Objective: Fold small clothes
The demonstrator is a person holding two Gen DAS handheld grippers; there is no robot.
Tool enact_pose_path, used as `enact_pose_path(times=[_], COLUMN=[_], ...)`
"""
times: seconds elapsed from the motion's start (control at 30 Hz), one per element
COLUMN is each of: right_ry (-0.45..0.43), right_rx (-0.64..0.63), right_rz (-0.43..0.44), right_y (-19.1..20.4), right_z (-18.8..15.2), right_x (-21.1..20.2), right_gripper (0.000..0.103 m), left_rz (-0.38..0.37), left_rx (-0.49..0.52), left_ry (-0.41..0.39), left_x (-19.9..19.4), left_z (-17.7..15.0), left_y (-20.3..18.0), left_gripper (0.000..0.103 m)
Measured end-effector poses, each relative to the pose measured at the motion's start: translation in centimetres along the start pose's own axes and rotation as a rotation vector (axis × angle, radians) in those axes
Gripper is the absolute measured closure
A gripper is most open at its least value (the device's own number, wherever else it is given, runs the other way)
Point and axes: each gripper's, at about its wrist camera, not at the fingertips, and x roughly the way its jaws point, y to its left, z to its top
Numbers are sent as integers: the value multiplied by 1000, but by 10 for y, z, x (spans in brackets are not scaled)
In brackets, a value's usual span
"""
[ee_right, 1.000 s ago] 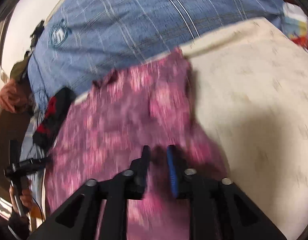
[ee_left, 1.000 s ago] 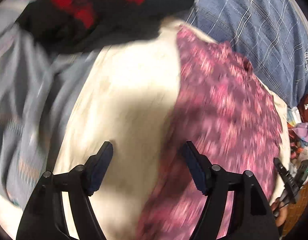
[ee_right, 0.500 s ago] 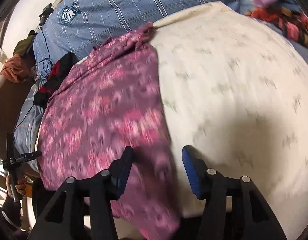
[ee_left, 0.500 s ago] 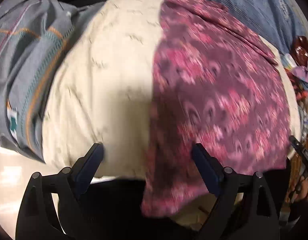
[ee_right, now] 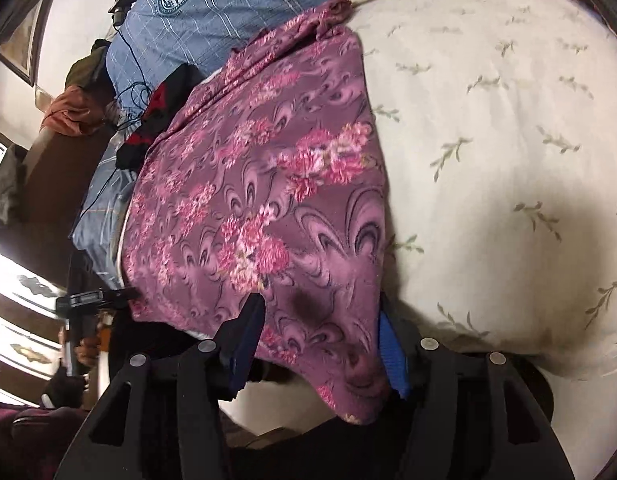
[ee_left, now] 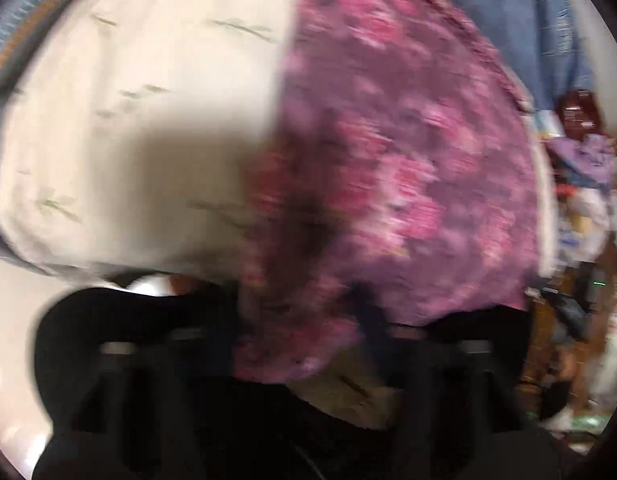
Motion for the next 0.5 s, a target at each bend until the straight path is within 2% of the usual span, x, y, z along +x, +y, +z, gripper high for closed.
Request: enact_pose_path(times=[0.03, 0.07, 0.1, 0.13, 0.2, 0.33, 0.5], right_ry=[2, 14, 26, 22, 8, -88, -183], right_rx=[-16, -34, -44, -45, -48, -14, 35], right_rz=[-24, -44, -47, -43, -17, 139, 288], right_y=[1, 2, 1, 0, 3, 14, 23], right_z=[-2, -3, -3, -4, -4, 1, 24], right_x=[-1, 0, 0, -1, -6, -32, -49], right_gripper=[68, 92, 98, 98, 99, 99, 99], left_rz=[-18, -4, 4, -4, -73, -174, -276], left_rx=[11, 36, 57, 76, 80, 95, 57], left_ry=[4, -3, -7, -7, -14, -103, -196], left_x=[0, -2, -4, -7, -18, -52, -74], left_z=[-1, -3, -4, -6, -8, -4, 33], left_y=[-4, -10, -13, -18, -25, -40, -53], left_gripper=[90, 93, 99, 100, 100, 100, 100])
